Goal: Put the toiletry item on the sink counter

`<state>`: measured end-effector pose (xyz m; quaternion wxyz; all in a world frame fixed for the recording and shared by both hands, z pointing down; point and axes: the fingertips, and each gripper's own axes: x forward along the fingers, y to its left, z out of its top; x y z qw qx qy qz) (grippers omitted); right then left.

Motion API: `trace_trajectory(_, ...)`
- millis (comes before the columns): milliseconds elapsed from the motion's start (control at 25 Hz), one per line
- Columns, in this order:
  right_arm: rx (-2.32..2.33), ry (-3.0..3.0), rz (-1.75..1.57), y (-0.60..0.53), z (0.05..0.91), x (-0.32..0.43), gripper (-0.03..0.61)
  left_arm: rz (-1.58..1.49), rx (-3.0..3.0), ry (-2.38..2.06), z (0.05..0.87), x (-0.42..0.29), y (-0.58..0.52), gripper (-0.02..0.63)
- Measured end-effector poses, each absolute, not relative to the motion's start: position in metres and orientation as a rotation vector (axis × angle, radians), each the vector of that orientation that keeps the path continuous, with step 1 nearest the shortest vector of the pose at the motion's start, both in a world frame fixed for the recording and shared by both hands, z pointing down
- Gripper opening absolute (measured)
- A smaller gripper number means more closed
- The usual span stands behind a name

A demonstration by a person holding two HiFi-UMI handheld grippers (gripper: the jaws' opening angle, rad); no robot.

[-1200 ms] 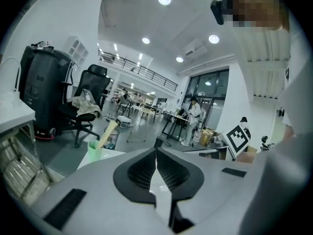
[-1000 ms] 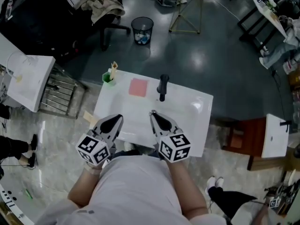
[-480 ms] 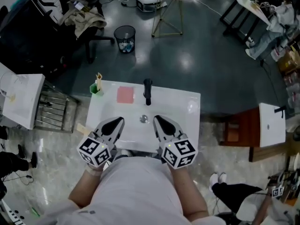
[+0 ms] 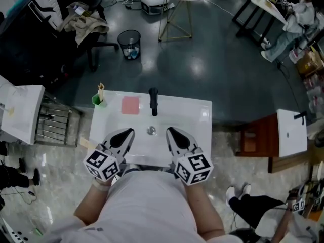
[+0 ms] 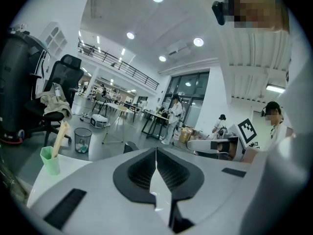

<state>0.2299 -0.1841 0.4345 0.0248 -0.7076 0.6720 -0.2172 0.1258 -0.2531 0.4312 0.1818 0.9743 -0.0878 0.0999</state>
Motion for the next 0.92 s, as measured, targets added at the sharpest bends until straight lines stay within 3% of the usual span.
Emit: trace_trajectory(920, -2.207, 2.04, -0.641, -0.18, 0.445, 0.214, 0.029, 0.339, 2.776, -0.219, 0.439, 0.106, -0.246, 0.018)
